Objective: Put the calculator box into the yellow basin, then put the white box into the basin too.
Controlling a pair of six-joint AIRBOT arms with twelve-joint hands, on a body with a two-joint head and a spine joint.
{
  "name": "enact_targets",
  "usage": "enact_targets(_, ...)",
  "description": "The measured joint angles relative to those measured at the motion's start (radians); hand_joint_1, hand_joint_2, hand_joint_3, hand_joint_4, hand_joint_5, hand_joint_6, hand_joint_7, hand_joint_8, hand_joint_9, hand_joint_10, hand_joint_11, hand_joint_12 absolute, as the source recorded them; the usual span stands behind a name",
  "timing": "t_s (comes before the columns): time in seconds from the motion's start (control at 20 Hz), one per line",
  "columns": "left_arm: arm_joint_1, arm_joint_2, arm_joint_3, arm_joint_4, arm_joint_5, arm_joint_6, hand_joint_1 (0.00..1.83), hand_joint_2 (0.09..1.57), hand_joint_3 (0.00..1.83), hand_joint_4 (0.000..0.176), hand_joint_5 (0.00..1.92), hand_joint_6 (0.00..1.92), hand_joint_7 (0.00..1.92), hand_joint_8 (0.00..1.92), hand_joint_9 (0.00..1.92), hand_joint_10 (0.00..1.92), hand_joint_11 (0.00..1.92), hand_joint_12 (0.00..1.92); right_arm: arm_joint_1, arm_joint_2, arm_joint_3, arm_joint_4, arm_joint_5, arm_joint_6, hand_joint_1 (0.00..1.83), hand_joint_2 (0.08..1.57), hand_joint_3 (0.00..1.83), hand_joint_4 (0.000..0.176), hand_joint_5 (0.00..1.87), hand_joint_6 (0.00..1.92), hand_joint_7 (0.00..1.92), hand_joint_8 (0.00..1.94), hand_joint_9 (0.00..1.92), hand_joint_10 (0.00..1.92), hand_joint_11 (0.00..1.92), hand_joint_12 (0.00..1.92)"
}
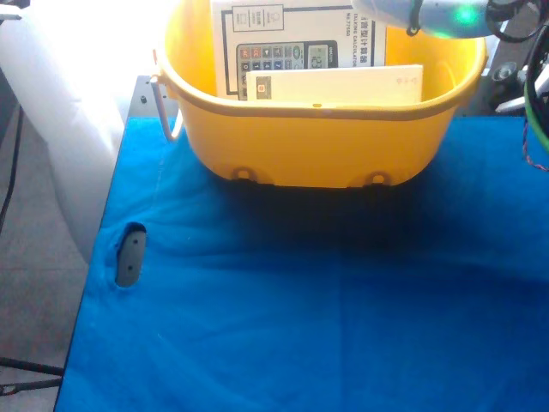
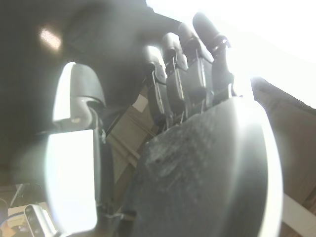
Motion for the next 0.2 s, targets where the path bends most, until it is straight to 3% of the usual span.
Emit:
enact_targets(0.05,0.0,0.0,0.0,-0.002,-0.001,-0.001,0.98,1.2,0.0,0.0,0.55,0.01,0.45,0.01,0.26,0.45,0.0,1.23,0.0,0.008,-0.009,0.0,0.0,0.0,1.03,0.93,0.0,0.0,0.33,0.02,0.15,0.01,0.06,0.02,0.0,0.25)
enact_targets(0.15,0.002,0.002,0.0,-0.007,-0.003,-0.005,0.96,1.2,0.0,0.0,0.55,0.01,0.45,0.01,0.26,0.46,0.0,1.24,0.0,0.037,-0.039,0.0,-0.017,0.0,1.03,0.95,0.0,0.0,0.36,0.02,0.18,0.01,0.08,0.02,0.0,0.29)
enact_targets(0.2,0.006,0.002,0.0,-0.01,-0.012,-0.008,0.96,1.18,0.0,0.0,0.56,0.01,0.46,0.01,0.26,0.47,0.0,1.22,-0.004,0.058,-0.055,0.0,-0.036,0.0,1.05,0.97,0.0,0.0,0.43,0.03,0.2,0.01,0.1,0.02,0.0,0.41)
